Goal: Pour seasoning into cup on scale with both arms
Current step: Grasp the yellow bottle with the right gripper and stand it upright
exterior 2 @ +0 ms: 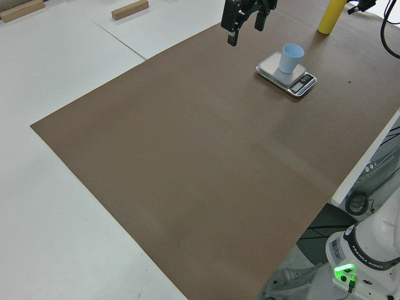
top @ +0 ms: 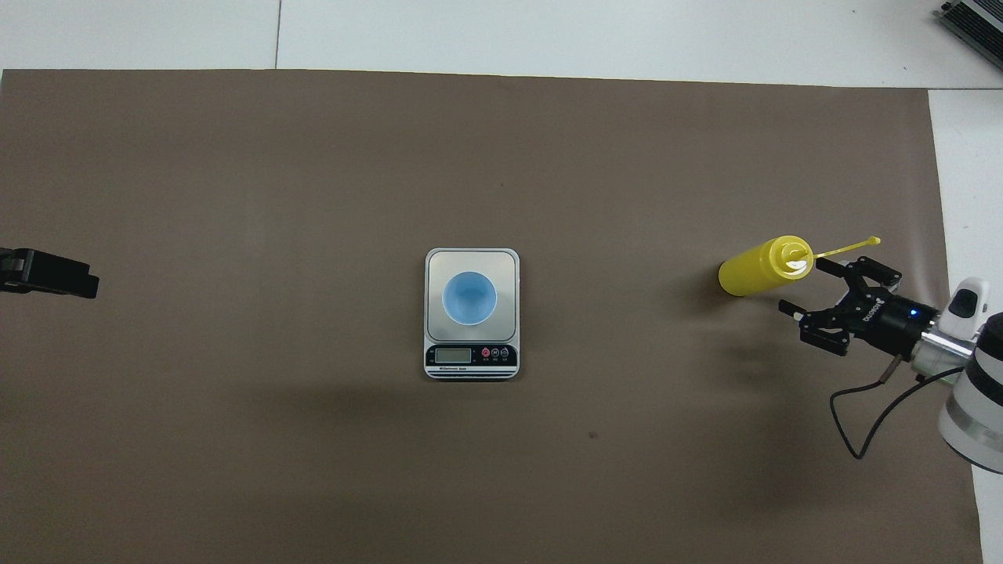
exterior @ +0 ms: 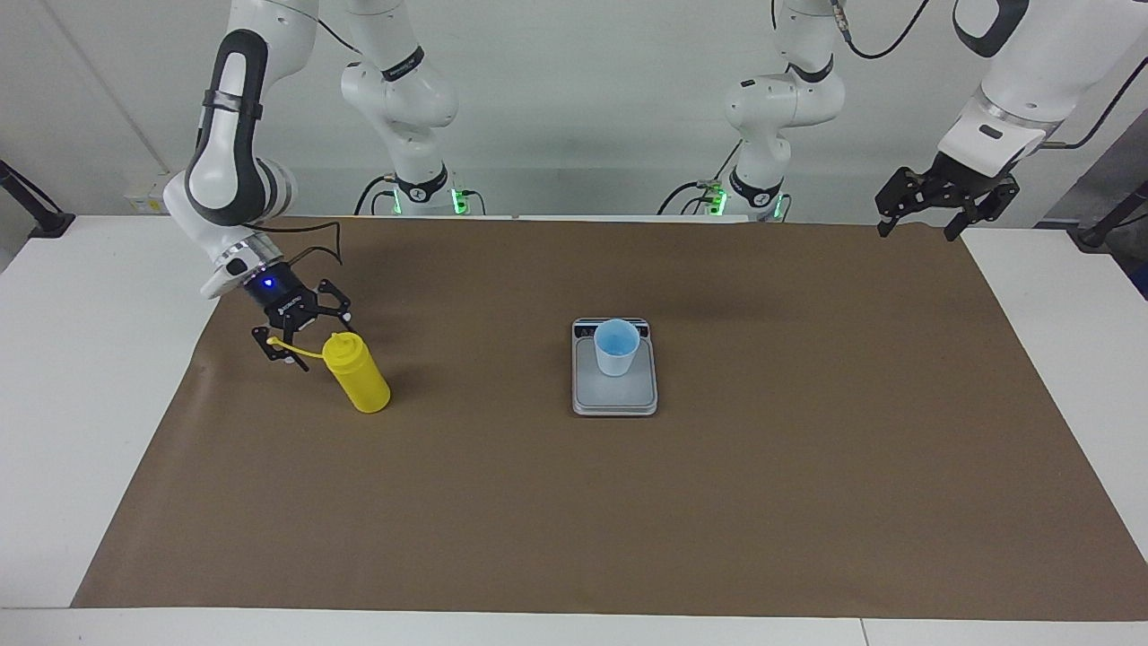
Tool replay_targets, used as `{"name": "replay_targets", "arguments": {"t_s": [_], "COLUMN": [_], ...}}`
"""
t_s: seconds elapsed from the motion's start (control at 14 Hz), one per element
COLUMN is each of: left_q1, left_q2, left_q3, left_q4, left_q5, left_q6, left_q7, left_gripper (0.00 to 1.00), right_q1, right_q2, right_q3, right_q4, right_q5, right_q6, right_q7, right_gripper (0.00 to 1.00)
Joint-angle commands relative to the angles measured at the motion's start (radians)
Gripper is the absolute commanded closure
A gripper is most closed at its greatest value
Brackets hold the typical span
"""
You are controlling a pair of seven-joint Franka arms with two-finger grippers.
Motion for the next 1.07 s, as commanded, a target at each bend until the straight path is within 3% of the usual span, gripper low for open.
{"name": "replay_targets", "arguments": {"t_s": [0.0, 0.14, 0.43, 0.86, 1.0], "left_q1": [-0.005, -0.015, -0.058, -0.084, -0.154], "left_q2": [-0.025, -0.022, -0.027, -0.019, -0.016], "left_q3": [0.0, -0.001, 0.011, 0.025, 0.098], "left_q4": [-0.027, -0.026, -0.021, -0.018, -0.011], "left_q5": [0.016, 0.016, 0.014, 0.008, 0.006], "left_q6": [-0.005, -0.004, -0.005, 0.028, 0.024], "left_q7": [-0.019, -0.02, -0.023, -0.03, -0.03], "left_gripper": [0.0, 0.0, 0.0, 0.0, 0.0], "right_q1": [0.016, 0.016, 0.032, 0.033, 0.033], "right_q2": [0.026, 0.061, 0.185, 0.213, 0.218], "right_q3": [0.005, 0.005, 0.006, 0.006, 0.006], "right_q4": [-0.007, -0.005, 0.016, 0.061, 0.067], "right_q5": [0.109, 0.149, 0.368, 0.378, 0.379], "right_q6": [0.004, -0.004, -0.103, -0.097, -0.096], "right_q7": [-0.103, -0.171, -0.318, -0.341, -0.341], "right_gripper": [0.0, 0.0, 0.0, 0.0, 0.09]}}
